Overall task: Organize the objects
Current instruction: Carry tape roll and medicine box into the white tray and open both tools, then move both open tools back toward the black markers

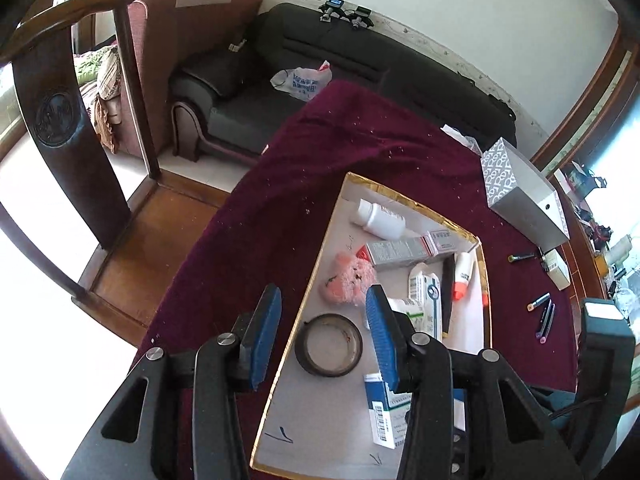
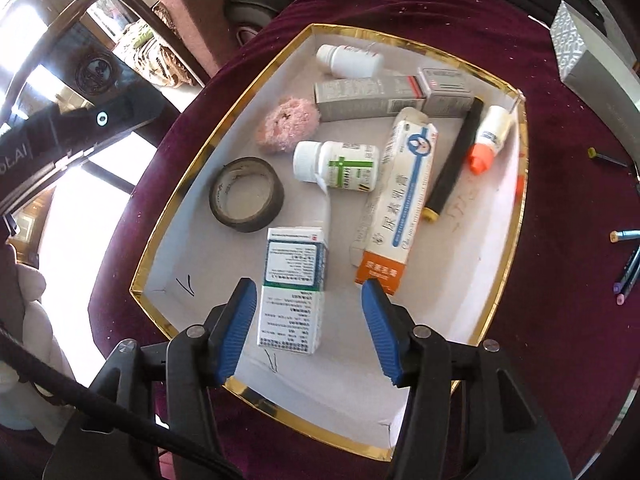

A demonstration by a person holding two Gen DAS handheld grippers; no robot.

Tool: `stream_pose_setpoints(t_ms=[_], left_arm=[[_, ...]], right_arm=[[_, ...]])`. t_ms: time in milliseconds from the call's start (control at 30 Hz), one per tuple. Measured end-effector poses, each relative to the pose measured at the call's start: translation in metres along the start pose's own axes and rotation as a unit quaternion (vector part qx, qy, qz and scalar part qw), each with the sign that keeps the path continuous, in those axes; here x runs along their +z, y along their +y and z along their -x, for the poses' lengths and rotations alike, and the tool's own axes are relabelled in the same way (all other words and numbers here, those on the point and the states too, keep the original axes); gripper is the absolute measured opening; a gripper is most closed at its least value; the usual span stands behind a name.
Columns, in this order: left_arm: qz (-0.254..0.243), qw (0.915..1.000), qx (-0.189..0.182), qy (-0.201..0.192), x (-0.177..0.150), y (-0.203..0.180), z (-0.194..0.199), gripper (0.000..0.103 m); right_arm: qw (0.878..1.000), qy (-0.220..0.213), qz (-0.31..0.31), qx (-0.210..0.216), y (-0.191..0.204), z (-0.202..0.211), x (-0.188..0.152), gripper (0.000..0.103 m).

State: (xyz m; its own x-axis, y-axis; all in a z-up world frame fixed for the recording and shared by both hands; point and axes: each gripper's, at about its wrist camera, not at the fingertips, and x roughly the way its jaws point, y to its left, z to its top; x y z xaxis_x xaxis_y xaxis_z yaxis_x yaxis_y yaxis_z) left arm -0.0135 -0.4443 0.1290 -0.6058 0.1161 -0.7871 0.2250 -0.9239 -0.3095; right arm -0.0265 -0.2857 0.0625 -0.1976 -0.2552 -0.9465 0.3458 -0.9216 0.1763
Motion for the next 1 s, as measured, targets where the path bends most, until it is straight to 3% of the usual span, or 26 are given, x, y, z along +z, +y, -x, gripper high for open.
stream_pose_setpoints(t_ms=[300,633,1000], left_arm=[[0.001,0.9998,0.017,-0.014,-0.015,-0.031,0.021,0.039],[-0.016,0.9992,0.022,-0.030,-0.039,-0.098,0.049,0.039],[-0.045,0.9987,0.016,-0.018,-0.063,-0.161,0.055,0.039]], right_arm=[[1.000,-0.028,0.002,-0.009,-0.023,0.022,-0.009,0.054],[0.998,-0.060,-0.008,-0.012,-0.077,0.060,-0.039,0.054],[0.995,-0.087,-0.035,-0.022,-0.128,0.085,-0.063,0.058]])
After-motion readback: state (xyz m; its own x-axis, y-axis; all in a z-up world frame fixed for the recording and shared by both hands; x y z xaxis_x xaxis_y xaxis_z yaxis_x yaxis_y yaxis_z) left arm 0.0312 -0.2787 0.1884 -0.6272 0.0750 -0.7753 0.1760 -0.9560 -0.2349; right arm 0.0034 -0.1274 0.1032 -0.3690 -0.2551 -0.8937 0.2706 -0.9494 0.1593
